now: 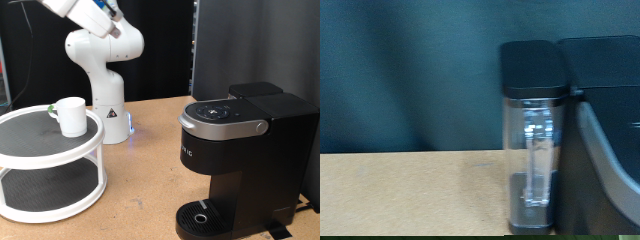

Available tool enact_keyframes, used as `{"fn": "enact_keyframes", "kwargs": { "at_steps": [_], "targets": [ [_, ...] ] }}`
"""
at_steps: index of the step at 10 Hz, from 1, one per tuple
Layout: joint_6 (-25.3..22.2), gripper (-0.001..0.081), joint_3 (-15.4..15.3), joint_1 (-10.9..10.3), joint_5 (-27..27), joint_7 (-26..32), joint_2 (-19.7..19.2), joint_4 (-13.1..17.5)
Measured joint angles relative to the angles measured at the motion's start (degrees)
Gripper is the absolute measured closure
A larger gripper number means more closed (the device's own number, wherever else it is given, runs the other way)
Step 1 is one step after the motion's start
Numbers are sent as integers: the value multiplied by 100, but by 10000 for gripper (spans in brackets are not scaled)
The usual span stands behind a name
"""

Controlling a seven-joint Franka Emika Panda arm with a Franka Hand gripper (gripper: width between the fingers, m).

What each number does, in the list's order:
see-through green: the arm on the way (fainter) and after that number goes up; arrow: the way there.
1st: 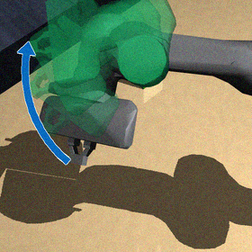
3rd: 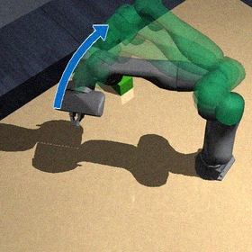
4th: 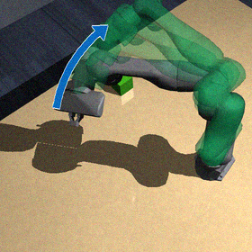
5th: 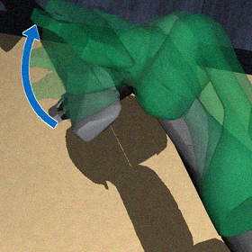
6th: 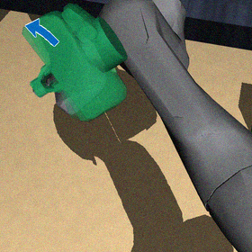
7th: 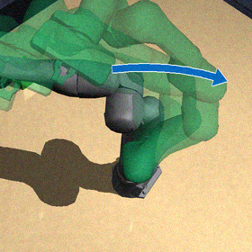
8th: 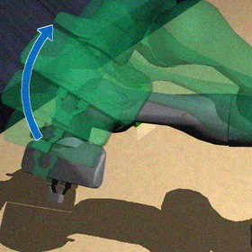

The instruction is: Make a cup of coffee with the keurig machine

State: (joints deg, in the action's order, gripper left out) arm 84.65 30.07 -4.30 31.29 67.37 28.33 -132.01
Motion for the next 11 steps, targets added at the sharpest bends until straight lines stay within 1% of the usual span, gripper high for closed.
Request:
{"fn": "enact_keyframes", "kwargs": {
  "at_steps": [1, 2, 4, 5, 6, 8, 9, 10, 11],
  "targets": [
    [-266, 804, 137, 42, -141, 144, 73, 32],
    [-386, 804, 208, 60, -182, 198, 157, 39],
    [-443, 804, 224, 59, -188, 193, 146, 26],
    [-291, 804, 232, 99, -132, 194, 180, -24],
    [-12, 804, 233, 191, 16, 169, 269, -145],
    [269, 804, 251, 461, 288, 34, 514, -385],
    [172, 804, 305, 572, 301, 20, 616, -433],
    [81, 804, 377, 603, 301, 20, 678, -449],
    [125, 804, 367, 603, 301, 20, 670, -454]
  ]
}}
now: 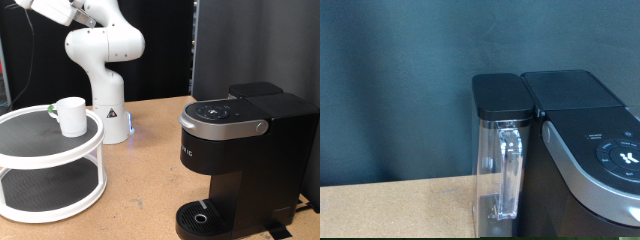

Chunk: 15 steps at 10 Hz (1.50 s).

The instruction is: Make a cup of coffee with the keurig machine

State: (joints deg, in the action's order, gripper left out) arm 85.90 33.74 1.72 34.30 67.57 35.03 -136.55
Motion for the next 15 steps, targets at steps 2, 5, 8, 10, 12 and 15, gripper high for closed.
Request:
{"fn": "enact_keyframes", "kwargs": {
  "at_steps": [2, 5, 8, 10, 12, 15],
  "targets": [
    [1217, 804, -272, 258, 443, -441, 179, -400],
    [1873, 804, -529, 674, 361, -815, 540, -842],
    [881, 804, -357, 760, -565, -606, 627, -739],
    [488, 804, -229, 798, -1064, -304, 680, -689],
    [430, 804, -81, 910, -1225, -129, 792, -701],
    [332, 804, 218, 1102, -1248, -12, 982, -722]
  ]
}}
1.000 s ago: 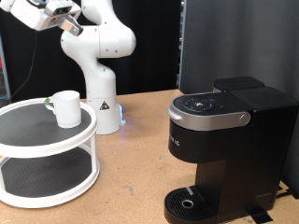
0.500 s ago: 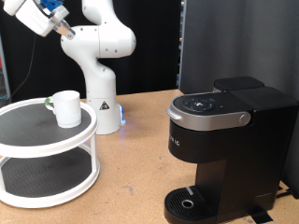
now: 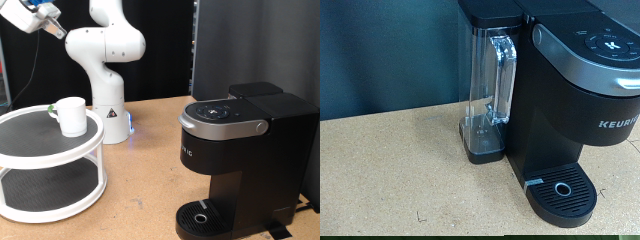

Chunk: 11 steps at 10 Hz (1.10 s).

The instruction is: Make a cup of coffee with the keurig machine

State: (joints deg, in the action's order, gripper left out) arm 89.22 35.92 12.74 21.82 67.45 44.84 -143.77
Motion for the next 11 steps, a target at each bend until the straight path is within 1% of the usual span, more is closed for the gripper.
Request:
{"fn": "enact_keyframes", "kwargs": {
  "at_steps": [2, 3, 4, 6, 9, 10, 11],
  "targets": [
    [-271, 804, 155, 38, -243, 66, 45, 54],
    [-432, 804, 182, 40, -455, 70, 47, 85],
    [-488, 804, 184, 41, -645, 70, 47, 91],
    [-477, 804, 188, 66, -706, 69, 47, 75],
    [-317, 804, 250, 139, -566, 63, 63, 2],
    [-317, 804, 247, 139, -571, 63, 61, 1],
    [-202, 804, 246, 139, -545, 19, 61, -31]
  ]
}}
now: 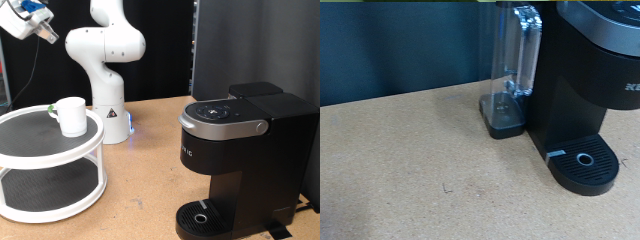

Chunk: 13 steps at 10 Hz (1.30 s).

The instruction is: Make a cup of coffee with the keurig machine

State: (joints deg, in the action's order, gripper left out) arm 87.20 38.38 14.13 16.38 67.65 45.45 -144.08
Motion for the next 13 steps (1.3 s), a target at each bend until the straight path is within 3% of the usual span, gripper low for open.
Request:
{"fn": "enact_keyframes", "kwargs": {
  "at_steps": [3, 8, 13],
  "targets": [
    [830, 804, -1, 93, 248, -164, 1, -345],
    [1212, 804, 8, 189, -164, -128, -29, -750],
    [1727, 804, 137, 189, -243, 190, -45, -1141]
  ]
}}
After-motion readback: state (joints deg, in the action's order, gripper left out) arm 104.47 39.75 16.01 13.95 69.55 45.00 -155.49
